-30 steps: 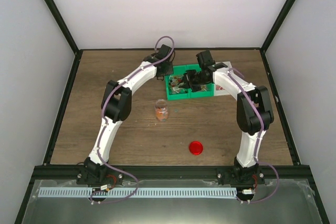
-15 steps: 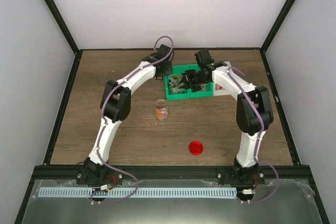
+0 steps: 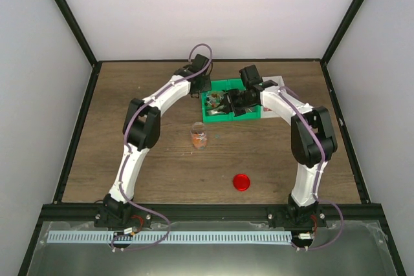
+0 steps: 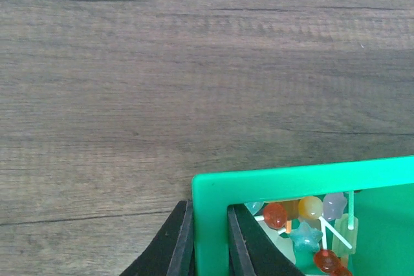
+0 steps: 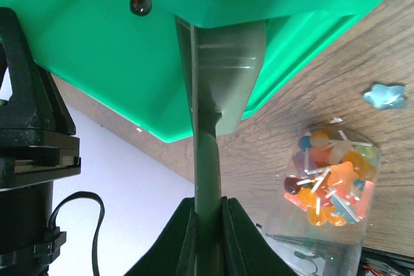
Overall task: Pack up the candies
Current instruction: Scoop the fake candies from the storage box.
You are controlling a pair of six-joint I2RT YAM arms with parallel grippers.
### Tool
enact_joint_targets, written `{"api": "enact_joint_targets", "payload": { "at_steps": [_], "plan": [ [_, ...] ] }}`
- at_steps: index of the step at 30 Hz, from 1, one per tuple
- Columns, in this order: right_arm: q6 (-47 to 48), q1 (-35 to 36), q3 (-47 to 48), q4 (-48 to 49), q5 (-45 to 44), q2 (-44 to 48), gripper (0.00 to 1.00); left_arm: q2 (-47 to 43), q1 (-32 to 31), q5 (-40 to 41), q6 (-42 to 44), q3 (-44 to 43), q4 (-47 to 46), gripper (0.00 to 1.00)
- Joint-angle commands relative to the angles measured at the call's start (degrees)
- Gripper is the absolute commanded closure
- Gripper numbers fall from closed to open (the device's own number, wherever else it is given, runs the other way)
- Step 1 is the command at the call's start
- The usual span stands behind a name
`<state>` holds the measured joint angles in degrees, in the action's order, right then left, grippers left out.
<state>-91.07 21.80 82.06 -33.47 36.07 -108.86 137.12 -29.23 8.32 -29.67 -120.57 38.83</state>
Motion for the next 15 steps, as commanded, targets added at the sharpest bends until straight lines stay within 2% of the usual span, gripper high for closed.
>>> {"api": "enact_joint_targets", "payload": {
  "at_steps": [1, 4, 8, 12, 15],
  "plan": [
    [-1.8, 0.6, -3.6, 1.4, -4.6, -7.3, 0.99, 1.6, 0.5, -2.2, 3.1, 2.6, 6.3, 0.96],
    [-1.7, 0.6, -3.5, 7.2, -3.5, -10.9, 0.99, 1.9, 0.5, -3.6, 4.1, 2.9, 6.0, 0.96],
    [0.4, 0.7, 0.2, 4.7, -4.5, -14.5, 0.99, 2.0, 0.5, -4.0, 4.9, 3.9, 5.9, 0.96],
    [-0.1, 0.9, 0.1, 3.0, -4.5, -10.8, 0.99, 1.3, 0.6, -2.7, 4.4, 4.9, 5.8, 0.96],
    [-3.9, 1.7, -0.9, 3.3, -3.8, -5.8, 0.99, 1.8, 0.9, -2.3, 3.2, 4.2, 5.9, 0.96]
  ]
}}
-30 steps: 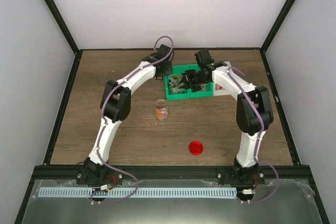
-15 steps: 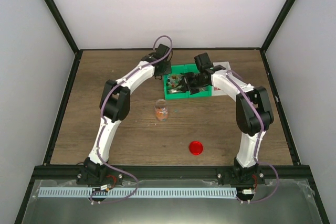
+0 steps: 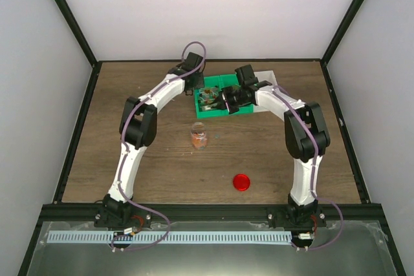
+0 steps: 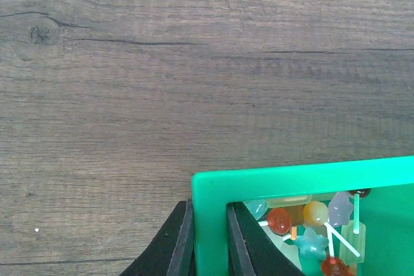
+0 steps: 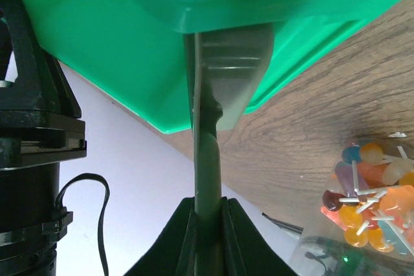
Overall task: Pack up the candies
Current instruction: Scoop the fake candies from the storage box.
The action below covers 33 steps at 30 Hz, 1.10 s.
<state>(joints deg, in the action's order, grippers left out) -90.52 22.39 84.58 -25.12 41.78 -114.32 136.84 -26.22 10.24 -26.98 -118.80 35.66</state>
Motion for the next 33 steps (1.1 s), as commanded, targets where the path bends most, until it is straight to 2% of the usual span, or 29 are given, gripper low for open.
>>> {"api": "enact_joint_targets", "payload": {
  "at_steps": [1, 10, 22, 27, 33],
  "plan": [
    [-5.9, 1.4, -3.5, -4.8, -9.6, 1.0, 0.99, 2.6, -2.1, -4.1, 0.3, 2.0, 9.3, 0.96],
    [-11.1, 2.8, 0.4, -6.9, -7.7, 3.9, 0.99, 3.4, -2.2, -3.7, 0.1, 0.7, 9.9, 0.96],
    [-15.3, 5.0, -2.9, -5.4, -5.6, 6.4, 0.99, 3.6, -2.0, -3.7, -0.5, 0.9, 10.1, 0.96],
    [-16.4, 5.1, -7.8, -3.5, -6.5, 8.3, 0.99, 3.5, -1.8, -3.9, -0.5, 1.0, 10.2, 0.96],
    [-15.3, 4.6, -9.3, -1.5, -7.6, 5.2, 0.99, 3.3, -1.7, -4.1, -0.3, 1.4, 10.2, 0.96]
  ]
}}
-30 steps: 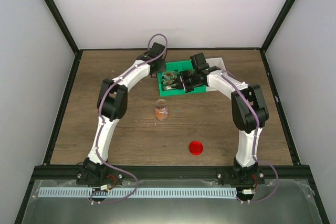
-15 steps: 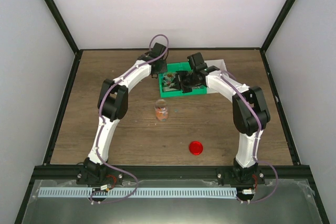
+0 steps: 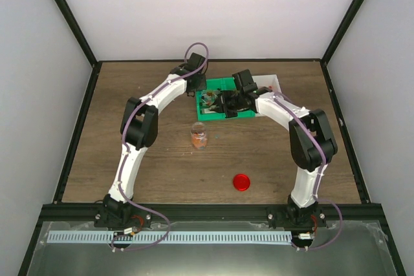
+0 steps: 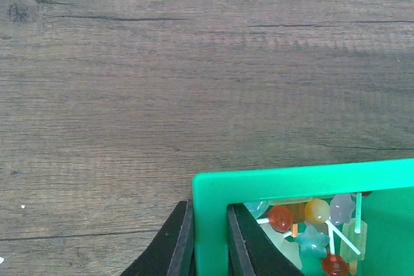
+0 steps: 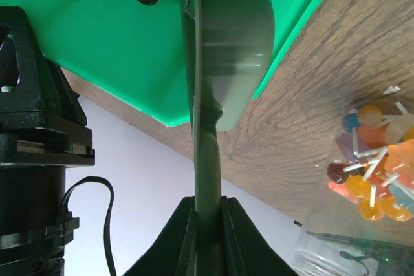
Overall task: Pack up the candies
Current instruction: Scoop the fake candies from the storage box.
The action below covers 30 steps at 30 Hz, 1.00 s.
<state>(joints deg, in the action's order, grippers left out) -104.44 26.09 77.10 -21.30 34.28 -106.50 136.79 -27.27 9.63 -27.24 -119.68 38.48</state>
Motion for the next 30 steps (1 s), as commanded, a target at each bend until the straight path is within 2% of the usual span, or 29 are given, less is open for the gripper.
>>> {"api": "enact_joint_targets", "payload": {
  "at_steps": [1, 15, 20, 25, 30],
  "plan": [
    [-0.9, 0.8, -1.6, -5.0, -0.2, -3.5, 0.99, 3.3, -0.6, -3.5, 0.1, 2.3, 7.4, 0.96],
    [5.6, -1.5, -0.8, 0.5, -1.9, -11.6, 0.99, 3.9, -0.3, -6.0, 1.2, 2.7, 6.8, 0.96],
    [9.6, -2.7, -2.7, 13.0, 0.0, -13.9, 0.99, 4.1, -0.2, -7.3, 1.2, 3.0, 6.5, 0.96],
    [18.4, -2.7, -1.3, 10.9, -3.7, -12.2, 0.99, 3.3, 0.1, -7.5, 1.3, 4.1, 6.1, 0.96],
    [22.4, -2.7, -7.7, 15.3, -3.9, -8.3, 0.99, 3.1, 0.3, -7.8, 1.1, 4.0, 6.1, 0.96]
  ]
}}
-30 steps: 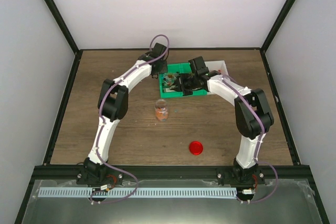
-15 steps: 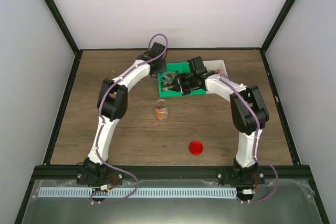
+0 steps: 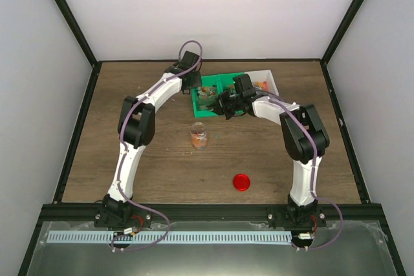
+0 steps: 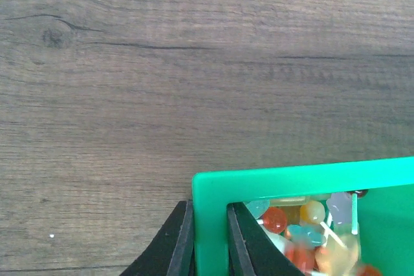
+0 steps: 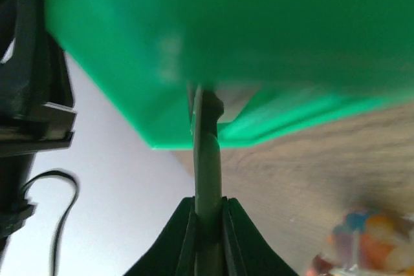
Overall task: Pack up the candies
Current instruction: Scoop the fake candies from the storage box.
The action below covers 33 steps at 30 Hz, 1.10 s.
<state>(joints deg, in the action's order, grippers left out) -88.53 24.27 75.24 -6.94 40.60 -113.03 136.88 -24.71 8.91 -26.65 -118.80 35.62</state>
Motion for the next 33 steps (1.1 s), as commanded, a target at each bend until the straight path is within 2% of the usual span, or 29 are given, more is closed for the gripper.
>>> {"api": "enact_joint_targets", "payload": {
  "at_steps": [1, 11, 16, 20, 24, 29, 33],
  "plan": [
    [7.0, -0.9, -6.9, 0.7, -10.5, -1.0, 0.99, 3.1, -2.3, -7.1, 0.5, 3.1, 8.9, 0.96],
    [8.9, -0.8, -7.7, -1.0, -12.2, 2.0, 0.99, 2.7, -2.1, -7.4, 0.5, 3.0, 9.1, 0.96],
    [6.1, -0.8, -6.0, -4.1, -12.0, 4.1, 0.99, 2.7, -2.0, -7.9, 0.3, 3.2, 9.1, 0.96],
    [3.9, -0.8, -4.7, -5.2, -12.2, 6.6, 0.87, 2.9, -1.9, -8.4, 0.1, 3.1, 8.9, 0.96],
    [6.6, -0.8, -2.1, -8.9, -14.9, 7.5, 0.68, 3.0, -1.9, -8.8, -0.1, 3.0, 8.8, 0.96],
    [6.1, -0.7, -4.0, -8.0, -13.3, 6.8, 0.66, 3.0, -1.9, -9.2, -0.1, 3.0, 8.8, 0.96],
    [5.9, -0.4, -4.7, -7.0, -13.3, 7.4, 0.70, 2.7, -1.9, -9.1, 0.0, 3.3, 8.8, 0.96]
  ]
}}
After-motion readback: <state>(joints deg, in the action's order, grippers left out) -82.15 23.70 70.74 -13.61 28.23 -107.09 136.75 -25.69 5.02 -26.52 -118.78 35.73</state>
